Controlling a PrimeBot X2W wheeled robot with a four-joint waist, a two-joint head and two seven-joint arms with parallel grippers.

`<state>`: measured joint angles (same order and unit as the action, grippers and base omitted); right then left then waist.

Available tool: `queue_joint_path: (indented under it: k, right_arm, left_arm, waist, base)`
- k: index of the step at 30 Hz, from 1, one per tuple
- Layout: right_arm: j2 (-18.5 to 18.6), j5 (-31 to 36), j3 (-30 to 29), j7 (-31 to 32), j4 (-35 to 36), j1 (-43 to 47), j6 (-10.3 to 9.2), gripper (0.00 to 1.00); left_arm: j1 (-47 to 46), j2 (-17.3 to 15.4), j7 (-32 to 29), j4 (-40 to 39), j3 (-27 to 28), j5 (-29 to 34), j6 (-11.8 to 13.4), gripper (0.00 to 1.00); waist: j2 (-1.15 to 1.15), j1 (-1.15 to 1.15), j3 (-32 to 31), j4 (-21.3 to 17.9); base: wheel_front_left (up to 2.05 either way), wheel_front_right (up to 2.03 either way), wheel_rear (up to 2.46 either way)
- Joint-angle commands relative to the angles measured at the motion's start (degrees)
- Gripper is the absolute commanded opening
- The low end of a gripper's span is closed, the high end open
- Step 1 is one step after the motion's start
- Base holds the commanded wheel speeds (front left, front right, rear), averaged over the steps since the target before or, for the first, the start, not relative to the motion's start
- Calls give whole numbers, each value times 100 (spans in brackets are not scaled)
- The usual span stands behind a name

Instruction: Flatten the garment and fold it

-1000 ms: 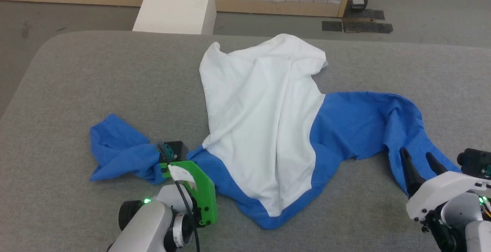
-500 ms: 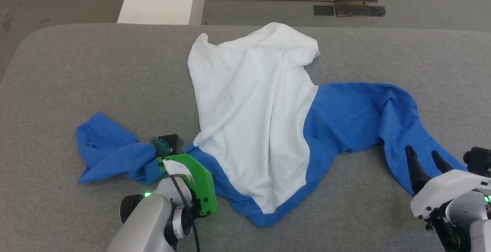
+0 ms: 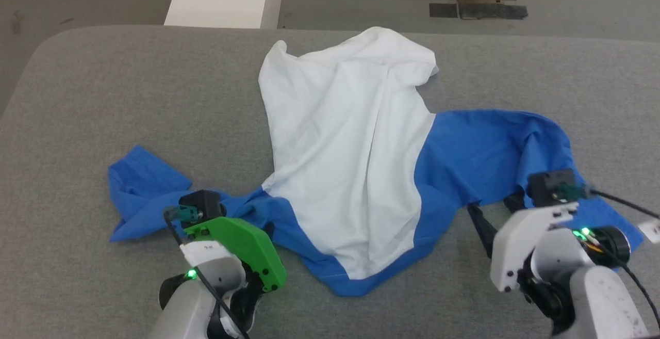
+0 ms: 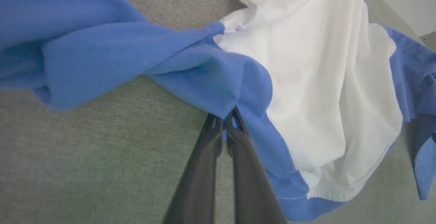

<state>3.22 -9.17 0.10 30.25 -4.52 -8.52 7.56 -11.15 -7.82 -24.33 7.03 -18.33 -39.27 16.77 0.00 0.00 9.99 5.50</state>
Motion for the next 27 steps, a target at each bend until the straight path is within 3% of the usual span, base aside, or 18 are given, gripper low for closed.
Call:
queue_joint_path:
  k: [1, 9, 24, 25, 26, 27]
  right_arm:
    - [61, 125, 67, 158, 11, -201, -8, 100]
    - [409, 582, 492, 839, -525, -766, -8, 100]
    - [585, 613, 1162, 516, -1506, -1000, -8, 100]
    - [592, 553, 1184, 588, -1571, -1007, -8, 38]
    - [607, 505, 1220, 623, -1595, -1020, -8, 12]
    - [625, 432, 1245, 622, -1590, -1045, -8, 0]
  left_arm:
    - [110, 7, 42, -93, -8, -45, 25, 0]
    - [176, 76, 90, -366, -116, -27, 51, 0]
    - [200, 173, 231, -324, -167, -111, 29, 0]
    - [197, 178, 243, -316, -167, -119, 24, 0]
    - [195, 179, 255, -307, -166, -121, 21, 0]
    - [194, 182, 281, -305, -161, -126, 11, 0]
  waist:
    - [0, 0, 55, 59]
    - [0, 0, 259, 310]
    - [0, 0, 512, 404]
    - [0, 0, 515, 395]
    - [0, 0, 508, 386]
    - [0, 0, 496, 372]
  base:
    - [0, 0, 0]
    - [0, 0, 0]
    - [0, 0, 0]
    - [0, 0, 0]
    - [0, 0, 0]
    - [0, 0, 0]
